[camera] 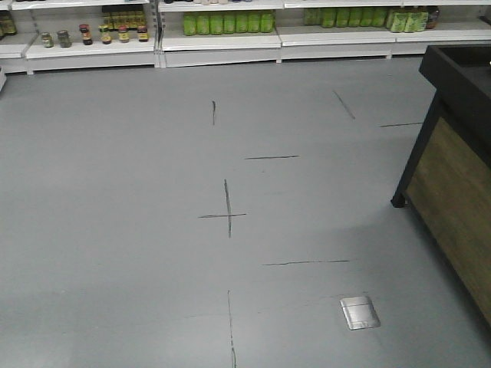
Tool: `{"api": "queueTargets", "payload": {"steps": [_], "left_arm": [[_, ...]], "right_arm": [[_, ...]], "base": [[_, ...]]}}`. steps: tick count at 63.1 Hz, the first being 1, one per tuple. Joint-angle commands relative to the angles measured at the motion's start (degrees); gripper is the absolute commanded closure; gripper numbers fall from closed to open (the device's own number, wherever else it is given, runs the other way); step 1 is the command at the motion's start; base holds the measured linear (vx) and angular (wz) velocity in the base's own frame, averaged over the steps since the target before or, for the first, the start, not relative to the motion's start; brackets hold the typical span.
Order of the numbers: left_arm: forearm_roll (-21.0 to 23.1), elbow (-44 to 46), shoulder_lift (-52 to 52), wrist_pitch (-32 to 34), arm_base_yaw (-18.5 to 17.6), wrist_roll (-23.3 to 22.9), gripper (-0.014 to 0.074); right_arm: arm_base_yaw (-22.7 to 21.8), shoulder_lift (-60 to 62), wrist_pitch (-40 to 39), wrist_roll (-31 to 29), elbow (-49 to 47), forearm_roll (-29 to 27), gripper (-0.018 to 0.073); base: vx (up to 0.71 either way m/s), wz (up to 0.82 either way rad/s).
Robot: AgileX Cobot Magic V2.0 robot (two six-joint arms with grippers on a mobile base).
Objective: Pick three apples into basket with both arms
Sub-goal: 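Drive the base forward toward the black fruit display tables, then turn and drive the base up to the light-blue basket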
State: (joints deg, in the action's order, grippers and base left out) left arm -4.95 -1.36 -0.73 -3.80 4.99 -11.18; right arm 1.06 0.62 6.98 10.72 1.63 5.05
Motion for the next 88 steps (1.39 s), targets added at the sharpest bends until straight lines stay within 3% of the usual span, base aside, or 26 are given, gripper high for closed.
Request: {"api": "queueTargets", "payload": {"steps": [1,88], "left_arm": [[-0.01,-1.36,-0.81,4.34,0.03,0.09,0.0603],[-0.01,-1.36,-0.81,4.34,0.03,0.09,0.0603]], "right_arm": [[-0.42,0.59,-4.33,-0.23,0.86,0.59,0.0561],[-0.42,0.59,-4.33,-0.23,0.86,0.59,0.0561]], "base": [[0.19,-0.33],[0.14,-0.51]]}}
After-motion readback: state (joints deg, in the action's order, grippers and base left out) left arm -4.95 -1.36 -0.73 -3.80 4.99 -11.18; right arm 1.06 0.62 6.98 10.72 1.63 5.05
